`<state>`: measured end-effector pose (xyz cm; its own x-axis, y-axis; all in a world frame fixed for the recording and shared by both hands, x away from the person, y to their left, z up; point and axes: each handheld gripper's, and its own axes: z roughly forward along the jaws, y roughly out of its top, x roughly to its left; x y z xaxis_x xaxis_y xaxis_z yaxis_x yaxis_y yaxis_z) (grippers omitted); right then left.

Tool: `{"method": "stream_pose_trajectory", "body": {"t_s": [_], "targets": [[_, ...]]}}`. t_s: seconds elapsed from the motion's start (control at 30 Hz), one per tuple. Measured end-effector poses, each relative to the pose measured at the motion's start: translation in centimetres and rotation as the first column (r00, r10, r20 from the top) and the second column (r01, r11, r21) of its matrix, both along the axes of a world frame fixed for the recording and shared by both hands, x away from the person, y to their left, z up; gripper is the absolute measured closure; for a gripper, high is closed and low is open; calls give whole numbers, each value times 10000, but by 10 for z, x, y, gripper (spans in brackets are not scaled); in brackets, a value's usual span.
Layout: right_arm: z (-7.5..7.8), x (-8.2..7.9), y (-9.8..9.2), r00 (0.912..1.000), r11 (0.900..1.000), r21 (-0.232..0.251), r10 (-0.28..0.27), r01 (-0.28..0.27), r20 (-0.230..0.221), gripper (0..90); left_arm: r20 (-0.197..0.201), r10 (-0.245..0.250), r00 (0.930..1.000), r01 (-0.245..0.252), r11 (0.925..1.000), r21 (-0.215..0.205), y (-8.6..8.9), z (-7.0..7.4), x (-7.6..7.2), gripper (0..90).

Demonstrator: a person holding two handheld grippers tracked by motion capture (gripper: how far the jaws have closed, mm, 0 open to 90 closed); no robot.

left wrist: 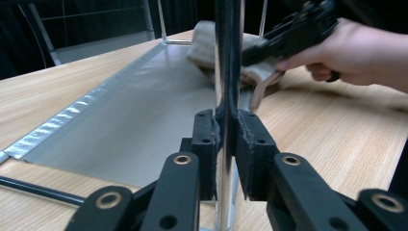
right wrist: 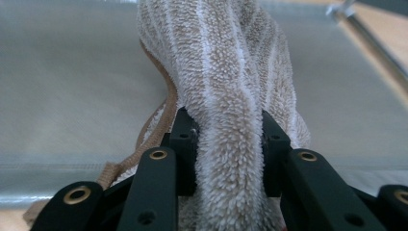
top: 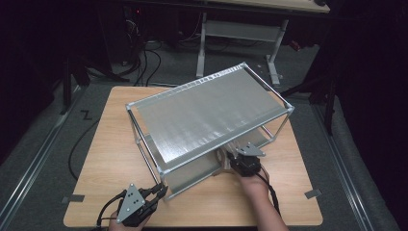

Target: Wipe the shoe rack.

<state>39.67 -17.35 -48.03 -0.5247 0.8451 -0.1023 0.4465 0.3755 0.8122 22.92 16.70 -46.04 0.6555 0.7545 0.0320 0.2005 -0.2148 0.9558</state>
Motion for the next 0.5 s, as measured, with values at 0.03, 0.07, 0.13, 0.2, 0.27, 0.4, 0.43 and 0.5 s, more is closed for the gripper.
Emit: {"method": "stream_pose_trajectory", "body": {"t_s": [0.03,0.07,0.13,0.2,0.27,0.4,0.43,0.5], "targets": [[-3,4,2,10000,9999,-157,43,-45,-78,673,-8,0,10000,0,10000,-13,0,0,0,794],[-5,6,4,9997,9999,-172,11,-15,-259,672,-20,-46,10000,46,10000,-42,0,0,1,797],[-9,11,3,9987,9998,-174,-48,39,-500,673,-45,-68,10000,68,10000,-72,1,0,1,800],[-10,12,3,9984,9997,-224,-60,48,-555,673,-66,-84,9999,84,9999,-97,1,0,2,801],[-11,11,2,9981,9993,-375,-38,15,-619,673,-87,-199,9998,198,9997,-145,-1,0,1,802],[-12,7,-4,9981,9991,-399,-159,136,-595,672,-85,-518,9986,517,9985,-156,-7,0,0,802],[-12,5,-7,9981,9989,-442,-197,171,-581,671,-76,-577,9983,576,9982,-143,-9,0,0,802],[-12,1,-12,9975,9991,-340,-287,266,-646,669,-75,-703,9975,702,9974,-141,-12,0,-2,802]]}}
